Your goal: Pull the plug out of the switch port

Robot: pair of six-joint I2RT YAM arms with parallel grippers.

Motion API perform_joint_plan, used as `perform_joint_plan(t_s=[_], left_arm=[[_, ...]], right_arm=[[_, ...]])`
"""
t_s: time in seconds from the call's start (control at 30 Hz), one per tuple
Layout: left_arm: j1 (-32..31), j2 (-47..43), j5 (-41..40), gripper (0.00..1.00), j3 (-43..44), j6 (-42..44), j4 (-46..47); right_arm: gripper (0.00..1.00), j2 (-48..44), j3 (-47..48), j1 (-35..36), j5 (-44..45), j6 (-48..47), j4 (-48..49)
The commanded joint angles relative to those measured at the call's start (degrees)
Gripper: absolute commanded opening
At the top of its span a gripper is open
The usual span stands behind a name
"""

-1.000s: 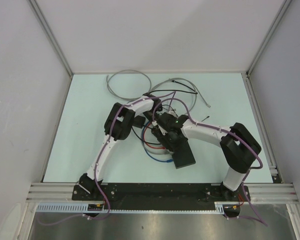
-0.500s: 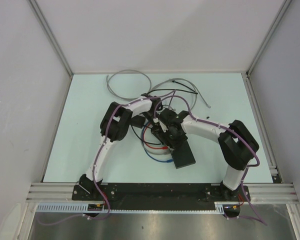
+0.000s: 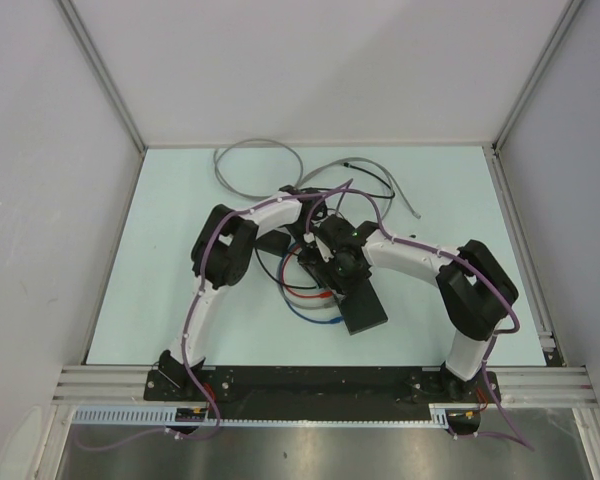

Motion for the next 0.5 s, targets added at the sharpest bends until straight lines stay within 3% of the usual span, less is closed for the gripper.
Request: perform_joint_plan(t_s=[0.0, 0.03, 0.07, 0.1, 0.2, 0.23, 0.27, 0.3, 0.37, 0.47], left_arm=[[4.26, 7.23, -31.61, 0.02, -2.7, 1.31, -7.19], [4.97, 7.23, -27.48, 0.12, -2.09, 1.49, -7.89], [6.19, 8.36, -20.48, 0.16, -1.21, 1.49, -10.16], [6.46, 8.64, -19.11, 0.23, -1.38, 1.58, -10.71], [6.73, 7.68, -18.22, 0.26, -5.41, 0.97, -8.87], [7.08, 7.58, -13.52, 0.25, -6.55, 2.01, -8.61], [8.3, 7.76, -1.37, 0.22, -9.0, 3.15, -10.0], [8.57, 9.15, 2.32, 0.12, -9.98, 3.94, -10.79], [8.31, 9.87, -0.95, 0.02, -11.04, 4.05, -9.67], [8.49, 10.66, -8.35, 0.0, -5.73, 2.55, -10.35]], right_arm=[[0.6, 9.15, -7.14, -1.14, 1.65, -1.28, 3.19], [0.61, 9.06, -7.23, -1.14, 1.65, -1.28, 3.19], [0.6, 8.89, -7.32, -1.14, 1.65, -1.28, 3.36], [0.6, 8.8, -7.32, -1.22, 1.65, -1.28, 3.45], [0.6, 8.27, -7.4, -1.48, 1.82, -1.01, 3.45], [0.6, 8.1, -7.49, -1.49, 1.82, -1.01, 3.54], [0.6, 8.01, -7.49, -1.57, 1.73, -1.01, 3.54], [0.6, 7.92, -7.49, -1.66, 1.73, -1.01, 3.54], [0.6, 7.57, -7.58, -1.66, 1.56, -1.1, 3.71], [0.6, 7.13, -7.67, -1.66, 1.38, -1.19, 3.71]])
